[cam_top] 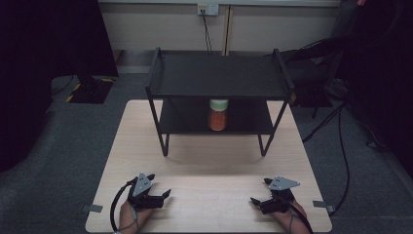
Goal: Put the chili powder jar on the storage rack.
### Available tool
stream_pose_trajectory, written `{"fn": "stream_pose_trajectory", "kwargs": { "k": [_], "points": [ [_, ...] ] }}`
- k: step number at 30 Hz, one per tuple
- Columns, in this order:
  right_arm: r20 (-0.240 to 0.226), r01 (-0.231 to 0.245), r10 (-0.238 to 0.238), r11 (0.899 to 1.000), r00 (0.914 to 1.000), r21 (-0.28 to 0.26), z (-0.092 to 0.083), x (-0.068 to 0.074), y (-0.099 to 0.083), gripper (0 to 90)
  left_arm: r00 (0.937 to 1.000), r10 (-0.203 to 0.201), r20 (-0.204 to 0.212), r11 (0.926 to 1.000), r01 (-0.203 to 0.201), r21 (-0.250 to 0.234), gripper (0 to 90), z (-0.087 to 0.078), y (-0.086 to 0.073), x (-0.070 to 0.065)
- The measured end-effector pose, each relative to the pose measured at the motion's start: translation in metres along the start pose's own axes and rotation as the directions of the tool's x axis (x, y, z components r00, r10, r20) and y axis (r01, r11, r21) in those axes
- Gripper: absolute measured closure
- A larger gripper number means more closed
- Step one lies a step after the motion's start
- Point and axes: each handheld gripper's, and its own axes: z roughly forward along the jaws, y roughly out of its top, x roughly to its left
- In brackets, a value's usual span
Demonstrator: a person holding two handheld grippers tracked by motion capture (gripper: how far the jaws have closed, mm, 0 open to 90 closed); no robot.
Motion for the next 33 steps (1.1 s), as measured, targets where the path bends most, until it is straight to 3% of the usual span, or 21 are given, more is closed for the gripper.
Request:
{"fn": "stream_pose_trajectory", "kwargs": {
  "k": [33],
  "points": [
    [0.003,-0.003,0.003,1.000,1.0000,-0.001,0.0000,0.0004,-0.0002,2.6,1.0000,0.008,-0.005,0.9999,-0.008,0.011,12.3,0.0013,0.0018,-0.0024]
  ]
}}
